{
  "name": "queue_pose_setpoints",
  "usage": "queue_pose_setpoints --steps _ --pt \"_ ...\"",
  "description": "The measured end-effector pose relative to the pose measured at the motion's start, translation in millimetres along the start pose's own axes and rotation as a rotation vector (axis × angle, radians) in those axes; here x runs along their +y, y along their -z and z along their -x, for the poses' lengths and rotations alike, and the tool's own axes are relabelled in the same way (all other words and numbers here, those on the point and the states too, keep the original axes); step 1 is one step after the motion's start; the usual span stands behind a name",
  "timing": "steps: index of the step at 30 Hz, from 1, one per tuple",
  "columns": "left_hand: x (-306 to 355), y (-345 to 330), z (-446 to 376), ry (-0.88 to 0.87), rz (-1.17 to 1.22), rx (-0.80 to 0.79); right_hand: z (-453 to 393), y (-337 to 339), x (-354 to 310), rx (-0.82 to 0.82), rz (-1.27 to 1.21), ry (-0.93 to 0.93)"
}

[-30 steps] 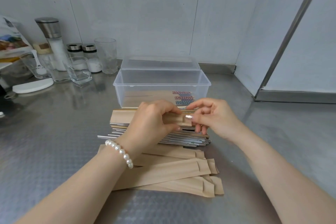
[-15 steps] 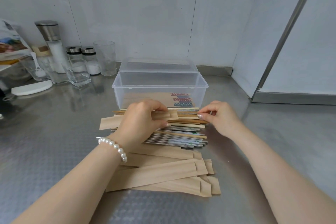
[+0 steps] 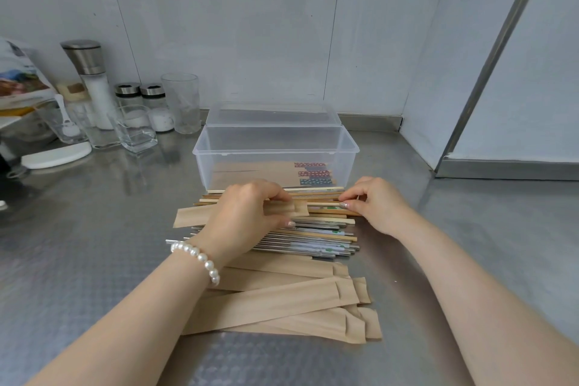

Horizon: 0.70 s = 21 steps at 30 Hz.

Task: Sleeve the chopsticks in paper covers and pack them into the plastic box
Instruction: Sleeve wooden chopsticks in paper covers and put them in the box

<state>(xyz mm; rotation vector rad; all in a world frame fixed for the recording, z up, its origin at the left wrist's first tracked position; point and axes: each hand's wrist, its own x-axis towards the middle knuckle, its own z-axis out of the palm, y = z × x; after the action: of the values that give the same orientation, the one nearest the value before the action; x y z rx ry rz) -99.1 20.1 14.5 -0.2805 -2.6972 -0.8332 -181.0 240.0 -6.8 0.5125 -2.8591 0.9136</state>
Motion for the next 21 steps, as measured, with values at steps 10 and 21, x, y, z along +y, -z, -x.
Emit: queue_pose_setpoints --steps 10,21 --pt "-2 -2 0 -0.022 -0.002 -0.015 0 0 6 0.003 -0.091 0.025" --pt "-5 -1 -1 -0.024 0.019 0.008 15 24 -8 0.307 -1.131 -0.126"
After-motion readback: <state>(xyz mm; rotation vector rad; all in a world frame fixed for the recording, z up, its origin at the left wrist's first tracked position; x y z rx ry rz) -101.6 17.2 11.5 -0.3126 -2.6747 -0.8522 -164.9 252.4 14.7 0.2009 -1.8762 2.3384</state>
